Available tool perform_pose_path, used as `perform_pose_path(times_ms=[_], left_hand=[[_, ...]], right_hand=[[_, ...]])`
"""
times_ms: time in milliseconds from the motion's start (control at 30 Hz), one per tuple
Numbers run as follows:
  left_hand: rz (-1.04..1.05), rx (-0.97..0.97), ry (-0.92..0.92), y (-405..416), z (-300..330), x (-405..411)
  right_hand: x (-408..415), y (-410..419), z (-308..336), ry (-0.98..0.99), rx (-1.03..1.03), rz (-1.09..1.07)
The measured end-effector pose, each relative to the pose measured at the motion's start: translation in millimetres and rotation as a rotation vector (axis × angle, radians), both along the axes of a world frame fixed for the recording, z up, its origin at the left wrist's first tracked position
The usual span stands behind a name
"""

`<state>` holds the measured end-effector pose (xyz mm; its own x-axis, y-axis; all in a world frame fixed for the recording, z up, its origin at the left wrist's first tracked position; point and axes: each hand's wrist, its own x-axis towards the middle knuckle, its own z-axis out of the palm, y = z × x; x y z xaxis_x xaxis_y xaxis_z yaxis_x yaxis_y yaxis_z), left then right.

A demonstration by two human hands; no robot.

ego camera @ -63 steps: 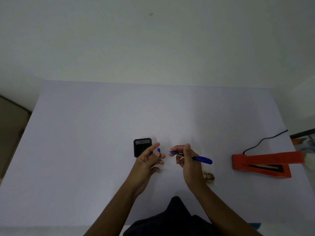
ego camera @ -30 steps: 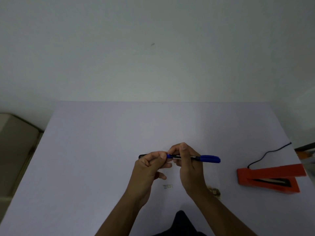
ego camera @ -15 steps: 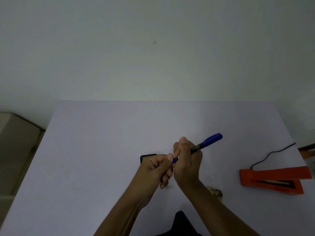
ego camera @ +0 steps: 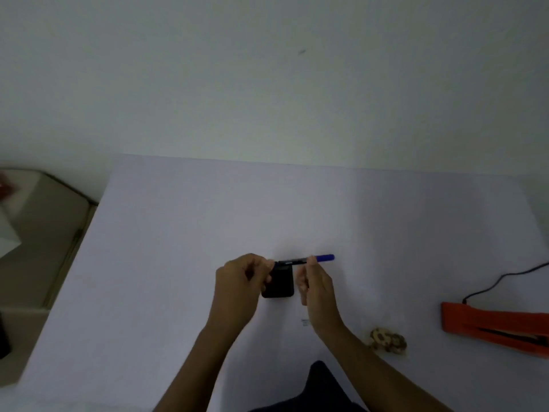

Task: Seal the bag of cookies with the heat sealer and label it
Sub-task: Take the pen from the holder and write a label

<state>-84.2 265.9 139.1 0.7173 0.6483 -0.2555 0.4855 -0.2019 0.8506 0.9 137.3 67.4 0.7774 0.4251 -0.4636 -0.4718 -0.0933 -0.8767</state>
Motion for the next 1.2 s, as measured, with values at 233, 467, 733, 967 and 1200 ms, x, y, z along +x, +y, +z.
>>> perform_pose_path(times_ms=[233, 467, 733, 967, 1200], left_hand=[[-0.166, 0.348, 0.418, 38.2, -61.4, 1.0], [-0.267, 0.331, 0.614, 23.4, -113.0, 21.2], [0.167, -0.237, 0.23, 5.7, -135.2, 56.3], [-0.01, -0.081, 0.146, 27.8, -149.1, 123.0], [0.02, -0.165, 0.219, 59.4, -157.2, 168.3]], right_hand=[[0.1, -19.8, -73.0, -0.052, -0.44, 0.135], [-11.7, -13.1, -109.1, -0.06, -0.518, 0.277], [15.8, 13.1, -122.2, -0.055, -0.49, 0.063], [99.1, 53.6, -126.6, -0.132, -0.495, -0.035], [134.0, 70.6, -134.2, -0.167, -0.472, 0.006]])
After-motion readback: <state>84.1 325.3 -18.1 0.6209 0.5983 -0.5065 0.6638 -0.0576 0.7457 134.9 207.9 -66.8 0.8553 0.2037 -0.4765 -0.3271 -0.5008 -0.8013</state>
